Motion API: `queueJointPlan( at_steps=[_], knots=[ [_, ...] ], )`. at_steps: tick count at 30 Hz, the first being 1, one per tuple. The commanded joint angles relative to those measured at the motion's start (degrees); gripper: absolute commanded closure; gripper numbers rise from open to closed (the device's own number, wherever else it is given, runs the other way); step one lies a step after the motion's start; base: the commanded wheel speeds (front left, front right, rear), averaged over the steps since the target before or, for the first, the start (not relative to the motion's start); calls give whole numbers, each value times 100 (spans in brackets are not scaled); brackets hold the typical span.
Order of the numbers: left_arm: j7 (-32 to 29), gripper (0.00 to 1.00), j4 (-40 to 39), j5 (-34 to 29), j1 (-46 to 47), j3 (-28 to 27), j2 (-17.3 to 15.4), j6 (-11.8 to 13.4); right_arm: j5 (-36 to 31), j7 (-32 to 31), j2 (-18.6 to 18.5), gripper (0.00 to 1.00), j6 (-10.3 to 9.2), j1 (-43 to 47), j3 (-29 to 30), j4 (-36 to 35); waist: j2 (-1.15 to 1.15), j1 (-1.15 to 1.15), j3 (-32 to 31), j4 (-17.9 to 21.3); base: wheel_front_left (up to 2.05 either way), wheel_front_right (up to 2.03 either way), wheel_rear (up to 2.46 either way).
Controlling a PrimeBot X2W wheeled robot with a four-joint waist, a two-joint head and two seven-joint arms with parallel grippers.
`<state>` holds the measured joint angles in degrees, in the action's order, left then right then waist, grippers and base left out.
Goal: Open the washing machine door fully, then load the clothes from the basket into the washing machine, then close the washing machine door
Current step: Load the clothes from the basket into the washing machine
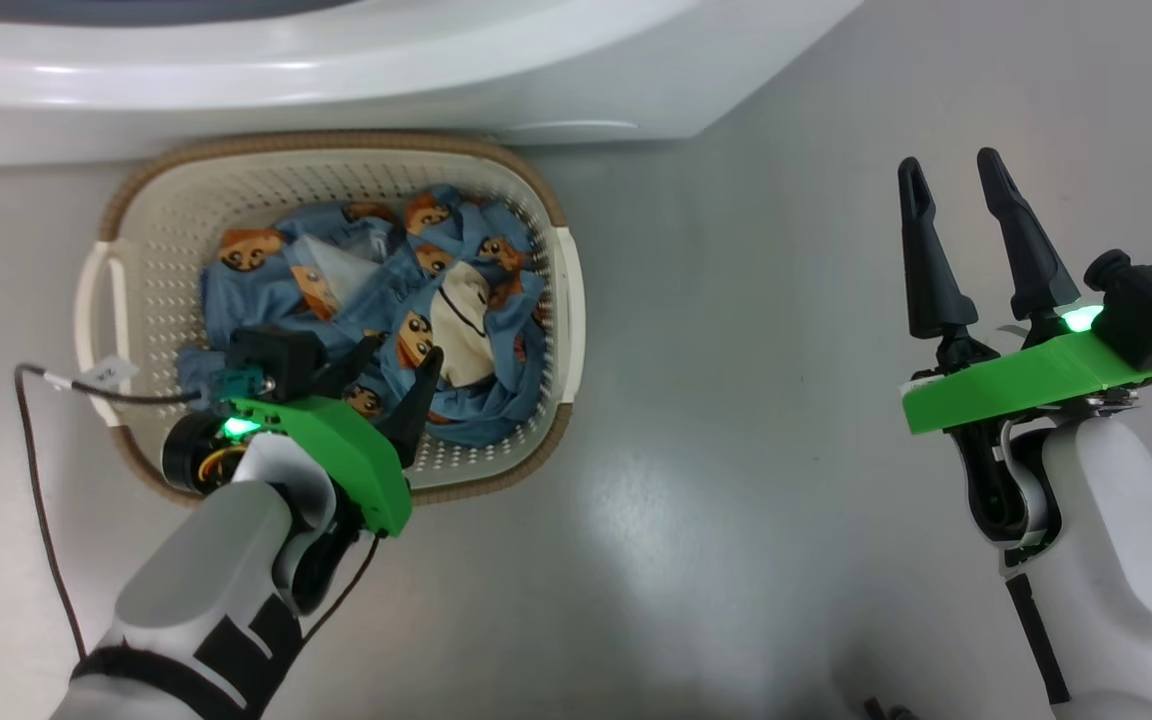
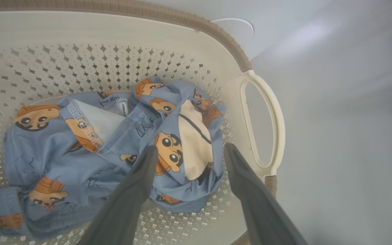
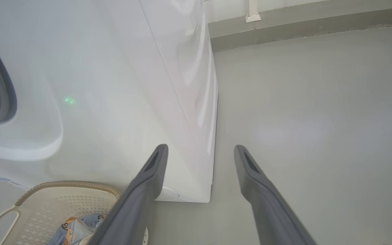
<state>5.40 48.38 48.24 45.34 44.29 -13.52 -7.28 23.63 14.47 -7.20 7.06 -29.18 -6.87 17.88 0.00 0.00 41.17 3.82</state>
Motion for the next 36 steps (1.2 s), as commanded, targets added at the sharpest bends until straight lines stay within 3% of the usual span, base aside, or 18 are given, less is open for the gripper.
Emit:
queueJointPlan(
  at_steps=[1, 16, 35, 36],
  knots=[
    [-45, 0, 19, 123, 116, 37, -194, -20, -81, 53, 51, 0, 43, 47, -106, -129, 0, 0, 275, 156, 0, 0, 0],
    [-351, 0, 688, 1115, 912, 944, -443, -21, -122, 53, 180, 0, 43, -77, -142, -268, 0, 0, 743, 558, 0, 0, 0],
    [-743, 0, 1496, 1589, 1689, 1709, -487, -21, -160, 53, 322, 0, 43, -72, -227, -448, 0, 0, 1183, 964, 0, 0, 0],
    [-746, 36, 1499, 1615, 1695, 1737, -487, -21, -163, 53, 328, 0, 43, -66, -223, -448, 0, 0, 1181, 971, 0, 0, 0]
  ],
)
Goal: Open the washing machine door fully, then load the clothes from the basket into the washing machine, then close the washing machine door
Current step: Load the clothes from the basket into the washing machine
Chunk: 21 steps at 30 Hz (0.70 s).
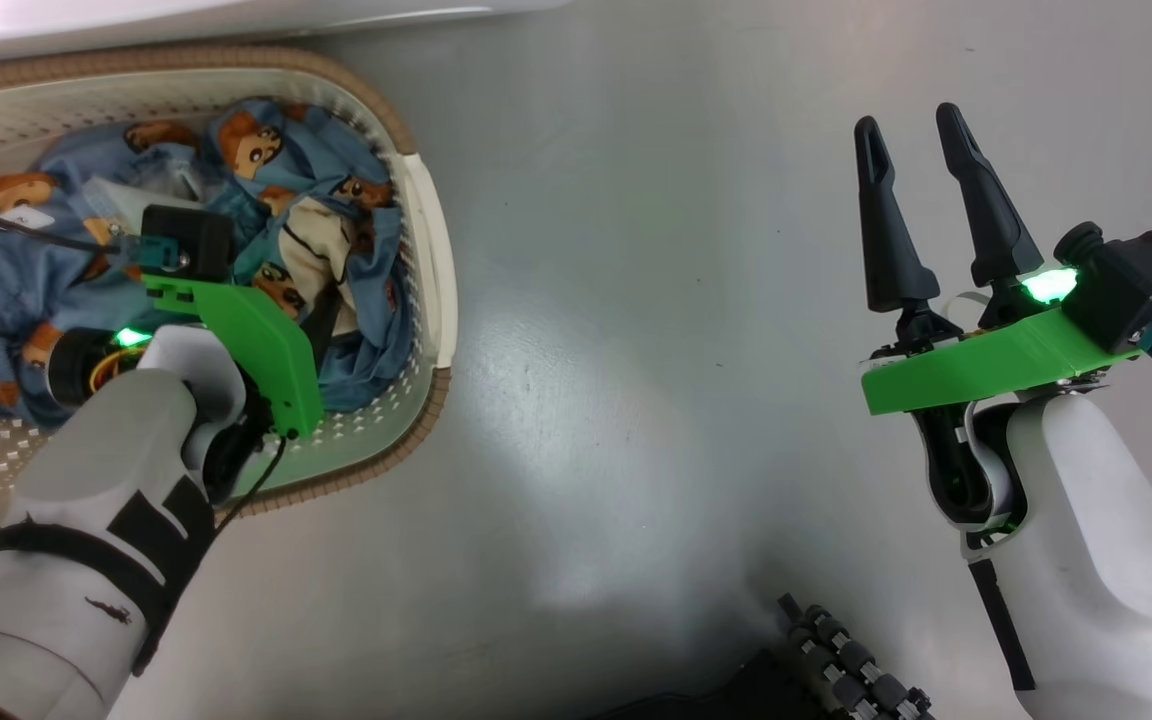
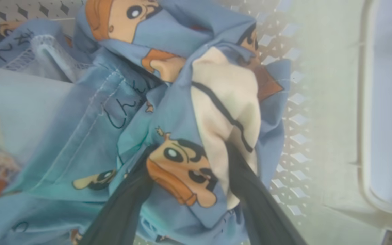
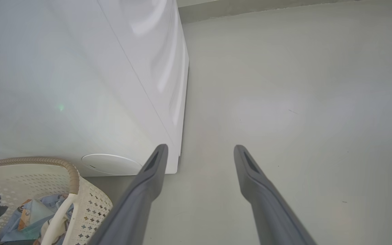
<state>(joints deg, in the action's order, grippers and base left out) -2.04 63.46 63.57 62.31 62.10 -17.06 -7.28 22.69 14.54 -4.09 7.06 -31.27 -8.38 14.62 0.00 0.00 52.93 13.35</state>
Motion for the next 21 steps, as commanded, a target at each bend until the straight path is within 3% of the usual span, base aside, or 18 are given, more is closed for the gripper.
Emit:
queueJointPlan(
  at_steps=[1, 2, 13, 21],
  knots=[
    [2, 67, -10, 106, 3, -17, -133, -21, -73, 46, 22, 0, 43, 147, -71, -118, 0, 0, 0, 23, 0, 0, 0],
    [13, 100, -12, 129, 5, 10, -136, -21, -76, 46, 28, 0, 43, 147, -71, -110, 0, 0, -9, 27, 0, 0, 0],
    [617, 100, -201, 333, -134, 242, -168, -21, -63, 46, 73, 0, 43, 115, -100, -24, 0, 0, -311, -48, 0, 0, 0],
    [1178, 100, -551, 623, -642, 483, -207, -21, -23, 46, 86, 0, 43, 189, -159, 76, 0, 0, -1012, -181, 0, 0, 0]
  ],
)
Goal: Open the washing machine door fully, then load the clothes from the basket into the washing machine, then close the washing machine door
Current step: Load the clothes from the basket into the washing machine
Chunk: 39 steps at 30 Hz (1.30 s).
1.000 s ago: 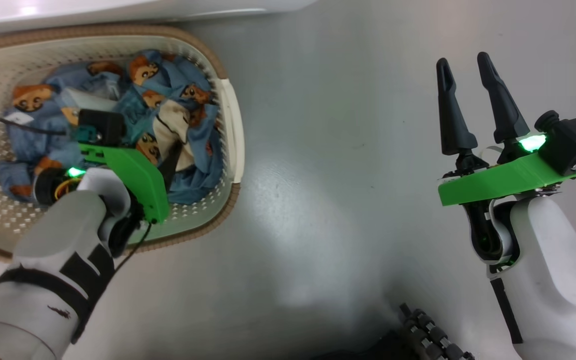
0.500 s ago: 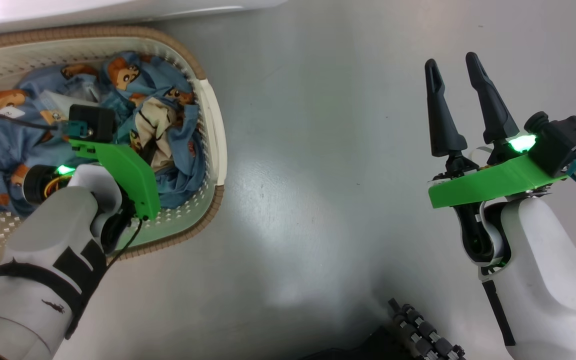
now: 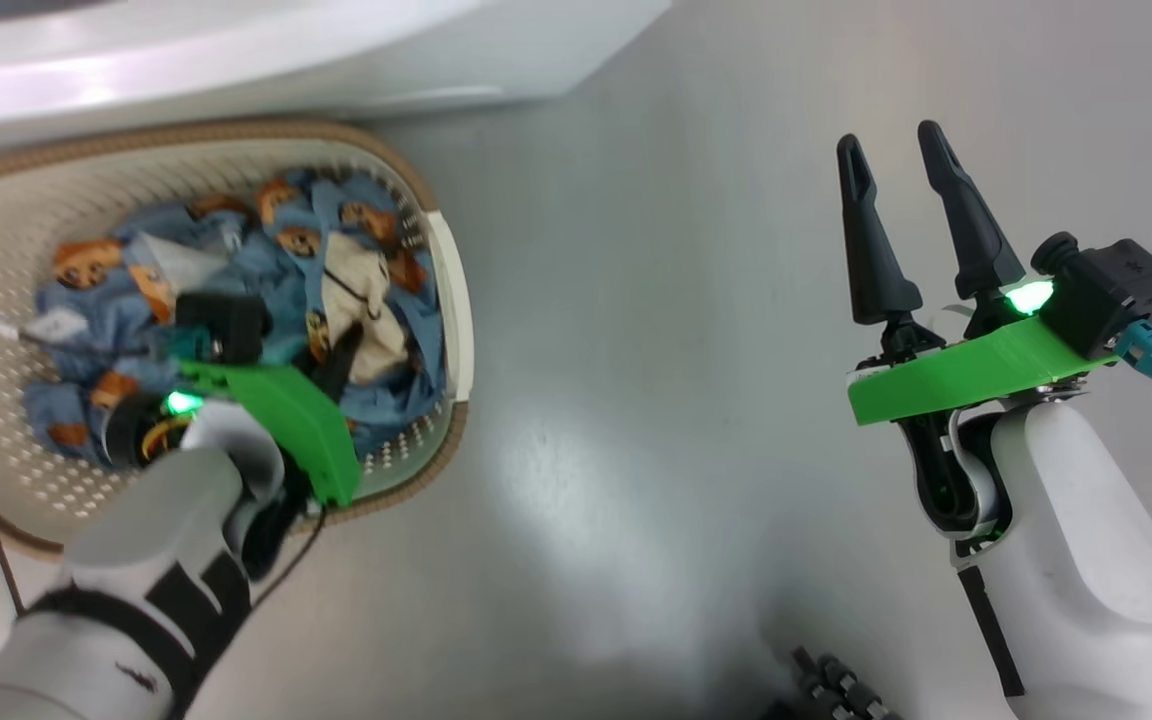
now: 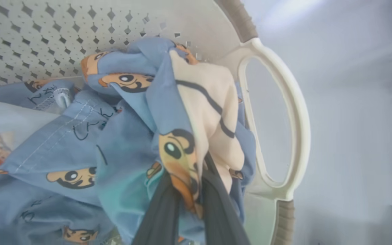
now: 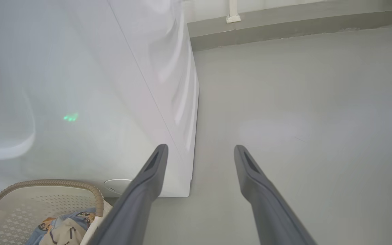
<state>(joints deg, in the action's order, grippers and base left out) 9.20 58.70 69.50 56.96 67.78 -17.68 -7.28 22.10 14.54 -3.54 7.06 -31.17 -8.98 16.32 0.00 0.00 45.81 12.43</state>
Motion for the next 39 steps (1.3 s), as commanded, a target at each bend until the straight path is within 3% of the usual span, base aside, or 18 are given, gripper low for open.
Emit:
queueJointPlan(
  at_steps=[1, 12, 21, 30, 39],
  knots=[
    [121, 100, -128, 81, -171, -66, -149, -21, 41, 46, 30, 0, 43, 199, -98, -78, 0, 0, -401, -107, 0, 0, 0],
    [571, 100, -738, 376, -750, -168, -322, -21, 144, 46, -56, 0, 43, 578, -56, 121, 0, 0, -1447, -358, 0, 0, 0],
    [578, 100, -1644, -207, -1624, -1594, -495, -21, 260, 46, -140, 0, 43, 895, -54, 255, 0, 0, -2326, -547, 0, 0, 0],
    [579, 100, -2542, -1071, -2606, -2831, -286, -21, 383, 46, -321, 0, 43, 1297, -28, 403, 0, 0, -3139, -798, 0, 0, 0],
    [579, 100, -3132, -1655, -3202, -3600, -118, -21, 487, 46, -486, 0, 43, 1594, -89, 486, 0, 0, -3720, -908, 0, 0, 0]
  ],
)
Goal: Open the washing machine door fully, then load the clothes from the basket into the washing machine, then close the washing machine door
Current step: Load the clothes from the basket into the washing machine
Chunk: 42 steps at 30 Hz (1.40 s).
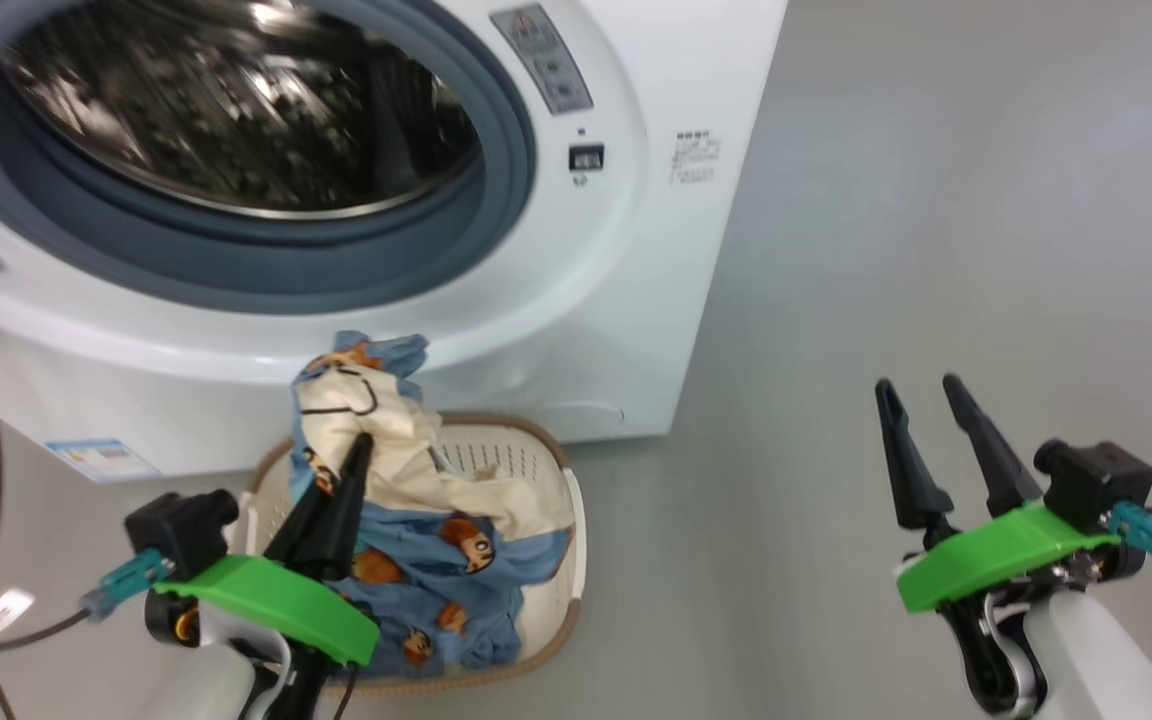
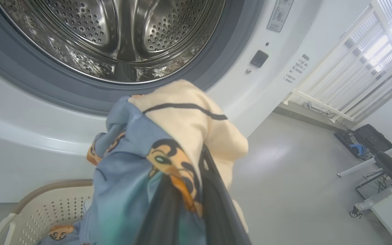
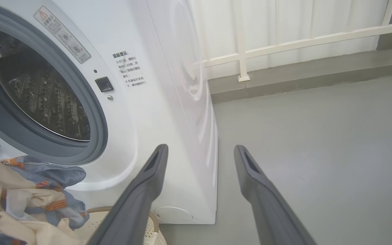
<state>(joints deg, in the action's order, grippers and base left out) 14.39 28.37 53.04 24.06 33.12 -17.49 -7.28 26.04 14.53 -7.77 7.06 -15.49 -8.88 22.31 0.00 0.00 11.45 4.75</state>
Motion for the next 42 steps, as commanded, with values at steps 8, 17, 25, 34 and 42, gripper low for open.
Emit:
queueJointPlan(
  at_steps=[8, 17, 25, 34, 42],
  knots=[
    [61, 100, -758, -731, -565, -1131, 23, 1, 229, 47, -158, 0, 43, 327, -192, -49, 0, 0, -723, -129, 0, 0, 0],
    [61, 100, -1116, -1162, -953, -1513, 294, 127, 348, 47, -268, 0, 43, 471, -243, -30, 0, 0, -963, -122, 0, 0, 0],
    [61, 100, -1045, -1318, -860, -1576, 357, 123, 423, 47, -408, 0, 43, 443, -343, -6, 0, 0, -1033, -104, 0, 0, 0],
    [44, 100, -606, -1364, -87, -1563, 293, 62, 380, 47, -462, 0, 43, 295, -404, -173, 0, 0, -698, -6, 0, 0, 0],
    [46, 100, 166, -1374, 1003, -1544, 192, 11, 250, 47, -407, 0, 43, 88, -337, -503, 0, 0, -77, 135, 0, 0, 0]
  ],
)
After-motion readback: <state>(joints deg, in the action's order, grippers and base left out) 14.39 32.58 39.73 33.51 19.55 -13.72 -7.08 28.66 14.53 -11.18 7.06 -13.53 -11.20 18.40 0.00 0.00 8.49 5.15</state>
